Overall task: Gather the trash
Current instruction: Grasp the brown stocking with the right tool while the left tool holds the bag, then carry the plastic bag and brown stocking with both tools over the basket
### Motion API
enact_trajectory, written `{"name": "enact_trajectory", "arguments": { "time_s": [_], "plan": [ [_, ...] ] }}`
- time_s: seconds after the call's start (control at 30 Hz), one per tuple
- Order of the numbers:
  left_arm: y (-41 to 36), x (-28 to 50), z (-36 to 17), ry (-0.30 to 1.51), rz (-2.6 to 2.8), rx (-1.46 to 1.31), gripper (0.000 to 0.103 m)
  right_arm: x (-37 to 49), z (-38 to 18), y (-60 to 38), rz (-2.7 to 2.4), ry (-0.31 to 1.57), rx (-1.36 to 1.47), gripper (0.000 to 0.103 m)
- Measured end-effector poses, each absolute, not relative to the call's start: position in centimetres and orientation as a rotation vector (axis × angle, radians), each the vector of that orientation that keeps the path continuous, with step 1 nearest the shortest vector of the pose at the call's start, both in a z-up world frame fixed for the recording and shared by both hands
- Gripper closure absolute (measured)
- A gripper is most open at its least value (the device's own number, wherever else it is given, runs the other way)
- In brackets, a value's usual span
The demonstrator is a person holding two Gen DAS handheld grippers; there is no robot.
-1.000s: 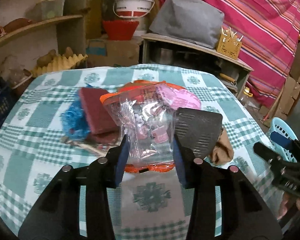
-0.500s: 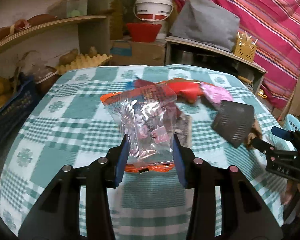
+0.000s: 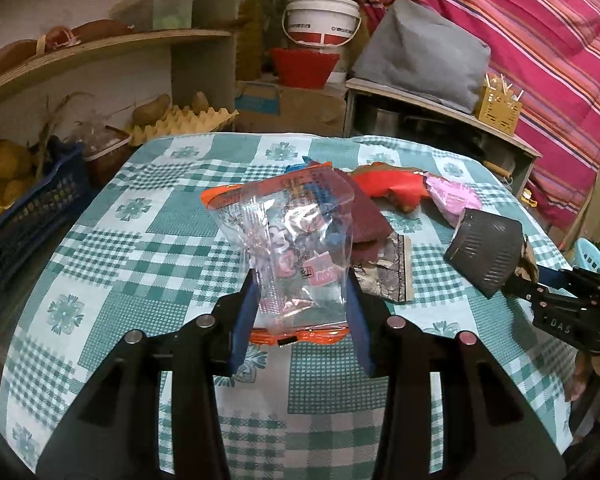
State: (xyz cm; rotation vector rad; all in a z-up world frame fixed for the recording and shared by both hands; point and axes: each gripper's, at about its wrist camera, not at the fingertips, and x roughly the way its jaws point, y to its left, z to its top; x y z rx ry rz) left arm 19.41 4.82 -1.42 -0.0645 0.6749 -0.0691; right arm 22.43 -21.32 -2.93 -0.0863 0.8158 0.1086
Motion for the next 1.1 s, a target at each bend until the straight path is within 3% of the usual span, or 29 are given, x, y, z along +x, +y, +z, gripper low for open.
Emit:
{"name": "enact_trajectory", "arguments": {
  "time_s": [0.7, 1.1],
  "plan": [
    [2.5, 18.6, 0.2, 0.63, -0.087, -0.053, 0.063, 18.9, -0.1, -28.4, -0.003, 0.709, -0.029, 0.06],
    [-3.0, 18.4, 2.0, 0.591, -0.158, -0.037, 0.063, 16.0, 1.9, -34.6, -0.088, 0.628, 0.019, 0.059]
  ]
}}
